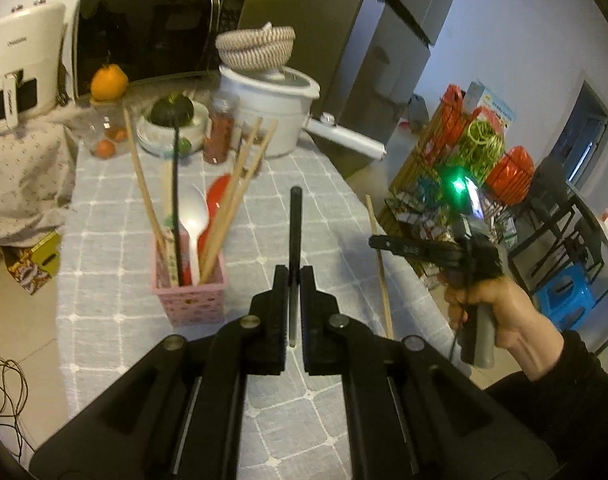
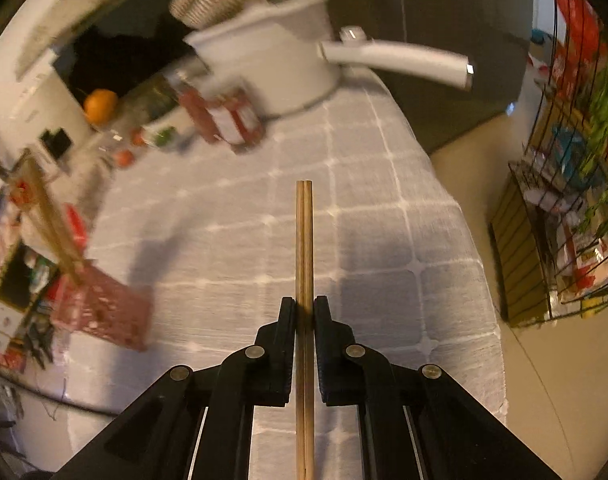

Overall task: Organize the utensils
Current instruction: 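Lower left tool's black chopstick into the pink basket and open it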

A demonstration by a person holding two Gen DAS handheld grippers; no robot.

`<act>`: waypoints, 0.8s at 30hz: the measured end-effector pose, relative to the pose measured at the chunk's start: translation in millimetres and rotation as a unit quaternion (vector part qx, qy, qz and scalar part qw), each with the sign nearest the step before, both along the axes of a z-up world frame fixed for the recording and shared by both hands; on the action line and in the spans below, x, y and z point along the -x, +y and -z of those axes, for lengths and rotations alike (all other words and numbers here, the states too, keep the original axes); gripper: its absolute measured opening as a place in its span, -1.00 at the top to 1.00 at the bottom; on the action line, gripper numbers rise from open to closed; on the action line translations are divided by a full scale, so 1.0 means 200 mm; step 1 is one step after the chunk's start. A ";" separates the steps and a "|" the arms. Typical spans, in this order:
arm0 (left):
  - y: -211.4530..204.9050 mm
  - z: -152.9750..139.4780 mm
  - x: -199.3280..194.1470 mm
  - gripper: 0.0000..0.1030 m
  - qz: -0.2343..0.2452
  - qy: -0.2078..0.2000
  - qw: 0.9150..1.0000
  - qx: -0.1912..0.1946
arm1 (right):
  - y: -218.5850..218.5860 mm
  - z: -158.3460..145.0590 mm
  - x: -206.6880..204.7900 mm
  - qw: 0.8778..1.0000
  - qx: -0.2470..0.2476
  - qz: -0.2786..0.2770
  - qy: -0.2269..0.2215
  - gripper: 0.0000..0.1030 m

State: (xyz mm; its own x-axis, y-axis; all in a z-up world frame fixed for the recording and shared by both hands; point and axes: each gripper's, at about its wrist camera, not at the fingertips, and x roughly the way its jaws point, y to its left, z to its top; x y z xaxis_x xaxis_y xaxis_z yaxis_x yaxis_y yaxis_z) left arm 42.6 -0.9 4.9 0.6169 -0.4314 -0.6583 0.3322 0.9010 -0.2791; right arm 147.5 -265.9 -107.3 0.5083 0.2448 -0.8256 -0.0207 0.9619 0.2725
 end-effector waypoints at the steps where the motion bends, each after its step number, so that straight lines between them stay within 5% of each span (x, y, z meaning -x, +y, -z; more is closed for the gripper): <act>1: 0.01 -0.01 0.01 0.88 -0.002 -0.007 1.000 0.001 | 0.02 -0.05 0.03 1.000 -0.005 -0.004 -0.012 0.82; 13: 0.17 -0.23 0.08 0.88 -0.071 -0.120 0.990 0.027 | 0.11 -0.40 0.24 0.989 -0.032 -0.030 -0.143 0.82; 24: 0.26 -0.25 0.02 0.88 -0.131 -0.166 0.977 -0.012 | 0.14 -0.45 0.26 0.984 -0.043 -0.050 -0.163 0.82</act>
